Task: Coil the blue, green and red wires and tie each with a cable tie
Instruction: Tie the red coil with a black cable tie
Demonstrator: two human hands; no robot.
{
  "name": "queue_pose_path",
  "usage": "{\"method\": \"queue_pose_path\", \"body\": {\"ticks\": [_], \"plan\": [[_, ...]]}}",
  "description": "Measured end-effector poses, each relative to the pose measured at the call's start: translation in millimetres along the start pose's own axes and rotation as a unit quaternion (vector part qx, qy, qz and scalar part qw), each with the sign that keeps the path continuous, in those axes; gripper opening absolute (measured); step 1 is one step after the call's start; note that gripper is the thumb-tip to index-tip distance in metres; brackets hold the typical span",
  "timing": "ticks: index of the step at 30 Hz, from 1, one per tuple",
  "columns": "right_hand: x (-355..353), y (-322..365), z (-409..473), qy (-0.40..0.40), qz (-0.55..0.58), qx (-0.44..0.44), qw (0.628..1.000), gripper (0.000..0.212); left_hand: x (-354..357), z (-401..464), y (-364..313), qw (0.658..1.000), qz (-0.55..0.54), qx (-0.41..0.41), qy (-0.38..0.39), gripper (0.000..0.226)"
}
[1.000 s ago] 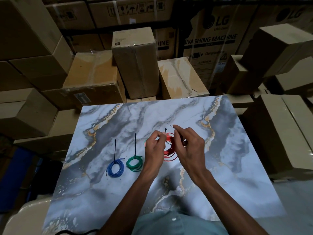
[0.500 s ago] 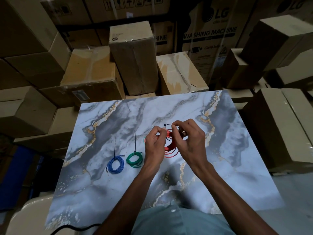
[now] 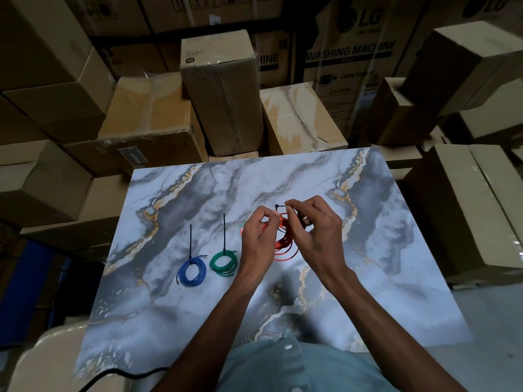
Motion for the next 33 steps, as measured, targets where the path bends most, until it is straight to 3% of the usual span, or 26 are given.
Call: {"method": "queue_pose_path", "body": {"ticks": [33], "plan": [[-3.1, 5.6, -1.6, -0.009, 0.022, 0.013, 1.0, 0.01, 1.5, -0.1, 4.1, 1.0, 0.026, 0.0, -0.004, 0.017]]}}
Point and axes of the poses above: each hand's wrist, its own z-axis towards the middle knuckle, its own x-axis out of the palm, y = z × x, the point moved 2 cm from there along z, towards the middle knuckle, and after that the axes turned 8 degrees about z, right-handed, at the moved point
